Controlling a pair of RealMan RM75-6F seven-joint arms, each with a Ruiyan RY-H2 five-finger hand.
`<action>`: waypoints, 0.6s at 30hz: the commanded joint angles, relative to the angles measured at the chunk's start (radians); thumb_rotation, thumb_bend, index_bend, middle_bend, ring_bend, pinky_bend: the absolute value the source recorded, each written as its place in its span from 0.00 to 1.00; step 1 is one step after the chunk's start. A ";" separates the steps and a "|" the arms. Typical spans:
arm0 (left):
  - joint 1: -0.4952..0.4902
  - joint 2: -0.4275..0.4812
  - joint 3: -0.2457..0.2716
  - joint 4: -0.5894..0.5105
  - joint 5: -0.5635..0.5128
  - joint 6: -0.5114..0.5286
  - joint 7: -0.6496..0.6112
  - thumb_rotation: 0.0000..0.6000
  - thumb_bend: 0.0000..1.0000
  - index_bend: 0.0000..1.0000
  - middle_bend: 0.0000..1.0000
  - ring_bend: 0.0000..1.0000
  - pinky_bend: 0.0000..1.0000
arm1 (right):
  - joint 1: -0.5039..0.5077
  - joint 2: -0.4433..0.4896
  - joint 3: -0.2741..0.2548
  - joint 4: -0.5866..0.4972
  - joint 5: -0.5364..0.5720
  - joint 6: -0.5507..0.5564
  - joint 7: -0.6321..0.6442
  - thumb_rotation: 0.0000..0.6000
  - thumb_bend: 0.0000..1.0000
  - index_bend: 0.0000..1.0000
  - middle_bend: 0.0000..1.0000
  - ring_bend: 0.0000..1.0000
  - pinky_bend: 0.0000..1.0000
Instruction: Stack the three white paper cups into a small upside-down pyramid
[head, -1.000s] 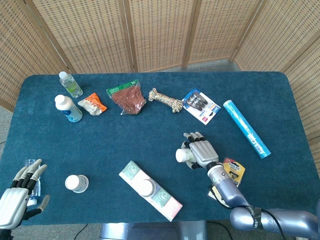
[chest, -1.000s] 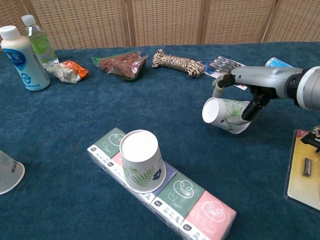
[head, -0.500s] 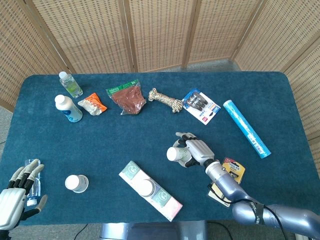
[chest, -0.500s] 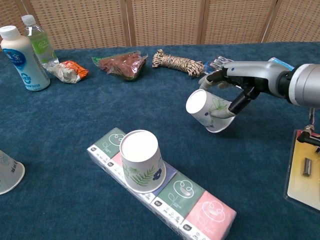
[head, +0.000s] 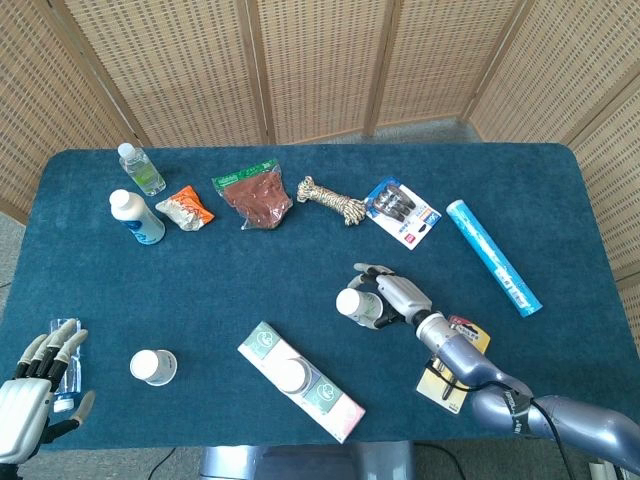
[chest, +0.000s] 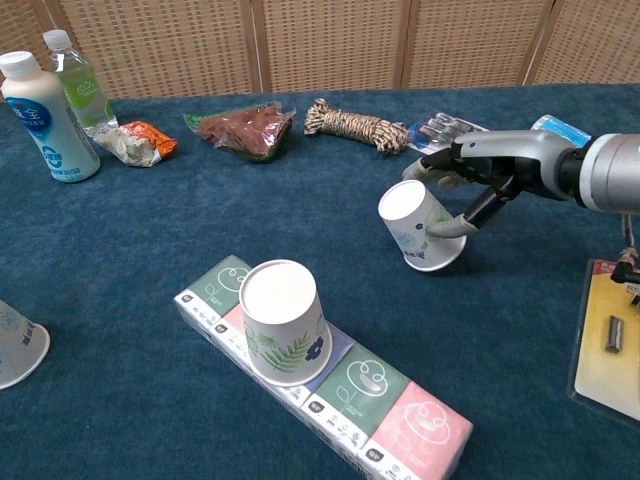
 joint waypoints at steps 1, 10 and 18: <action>0.000 0.000 0.000 -0.002 0.001 -0.001 0.003 1.00 0.45 0.04 0.00 0.00 0.00 | -0.010 0.020 -0.011 0.020 -0.033 -0.002 0.020 1.00 0.37 0.22 0.00 0.00 0.00; 0.000 0.000 0.001 -0.001 0.013 -0.001 -0.004 1.00 0.44 0.04 0.00 0.00 0.00 | -0.022 0.084 -0.047 0.003 -0.049 0.009 -0.011 1.00 0.41 0.04 0.00 0.00 0.00; -0.003 -0.002 0.000 0.008 0.014 -0.005 -0.015 1.00 0.44 0.04 0.00 0.00 0.00 | -0.010 0.161 -0.103 -0.081 -0.009 0.033 -0.201 1.00 0.42 0.00 0.00 0.00 0.00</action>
